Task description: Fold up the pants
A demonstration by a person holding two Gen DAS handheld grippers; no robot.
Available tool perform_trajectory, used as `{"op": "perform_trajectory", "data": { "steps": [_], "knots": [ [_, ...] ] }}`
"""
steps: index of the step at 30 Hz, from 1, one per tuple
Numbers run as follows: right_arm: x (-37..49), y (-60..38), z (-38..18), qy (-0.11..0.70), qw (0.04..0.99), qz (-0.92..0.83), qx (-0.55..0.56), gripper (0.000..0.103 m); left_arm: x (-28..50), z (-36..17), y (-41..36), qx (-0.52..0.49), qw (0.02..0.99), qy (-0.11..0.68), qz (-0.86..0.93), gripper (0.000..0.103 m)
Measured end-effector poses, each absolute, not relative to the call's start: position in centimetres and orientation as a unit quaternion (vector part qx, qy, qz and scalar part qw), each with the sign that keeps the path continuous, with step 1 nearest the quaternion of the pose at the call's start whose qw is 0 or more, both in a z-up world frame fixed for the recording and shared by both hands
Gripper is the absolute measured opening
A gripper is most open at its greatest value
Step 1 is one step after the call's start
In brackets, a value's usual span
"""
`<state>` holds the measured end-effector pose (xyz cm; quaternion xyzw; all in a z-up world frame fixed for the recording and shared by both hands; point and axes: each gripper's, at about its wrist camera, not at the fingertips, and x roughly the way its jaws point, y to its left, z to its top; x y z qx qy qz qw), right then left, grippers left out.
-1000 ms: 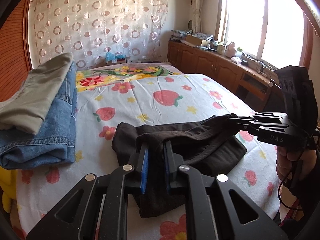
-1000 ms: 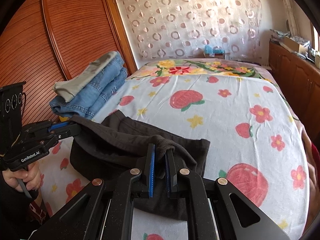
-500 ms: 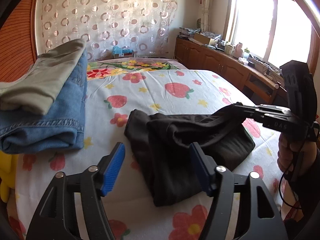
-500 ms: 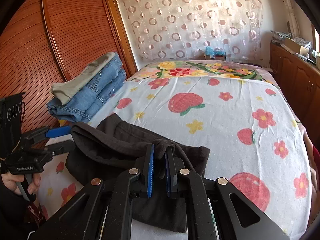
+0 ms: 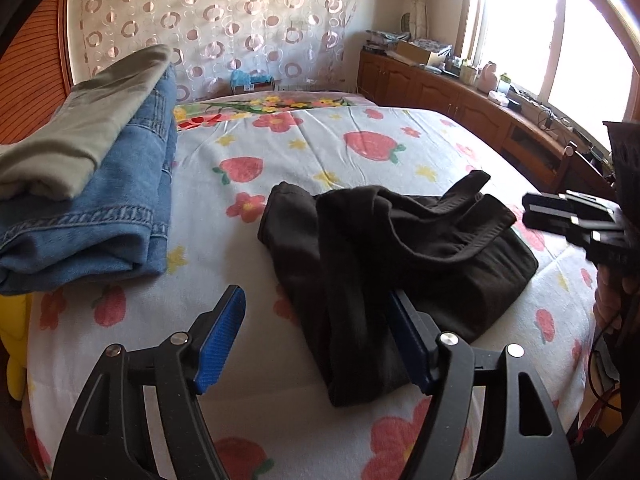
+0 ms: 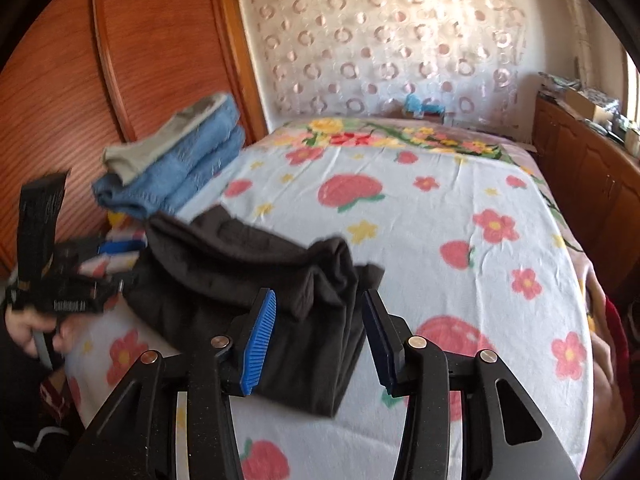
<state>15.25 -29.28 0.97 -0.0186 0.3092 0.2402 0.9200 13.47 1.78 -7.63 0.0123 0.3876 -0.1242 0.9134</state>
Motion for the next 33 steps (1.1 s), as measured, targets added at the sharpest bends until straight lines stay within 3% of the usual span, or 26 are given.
{"op": "perform_trajectory", "data": {
  "steps": [23, 27, 29, 33],
  "knots": [
    [20.1, -25.4, 0.8, 0.334, 0.912, 0.224, -0.078, 0.046, 16.3, -7.1, 2.4, -0.001, 0.917, 0.384, -0.107, 0.073],
    [21.4, -25.0, 0.6, 0.338, 0.910, 0.230, -0.073, 0.034, 16.3, -6.9, 2.3, 0.001, 0.917, 0.384, -0.105, 0.073],
    [22.3, -24.9, 0.3, 0.343, 0.909, 0.225, -0.071, 0.013, 16.2, -6.8, 2.3, 0.000, 0.918, 0.381, -0.106, 0.073],
    [23.6, -25.4, -0.3, 0.354, 0.913, 0.195, -0.058, 0.012, 15.8, -6.8, 2.3, 0.000, 0.919, 0.379, -0.107, 0.073]
  ]
}}
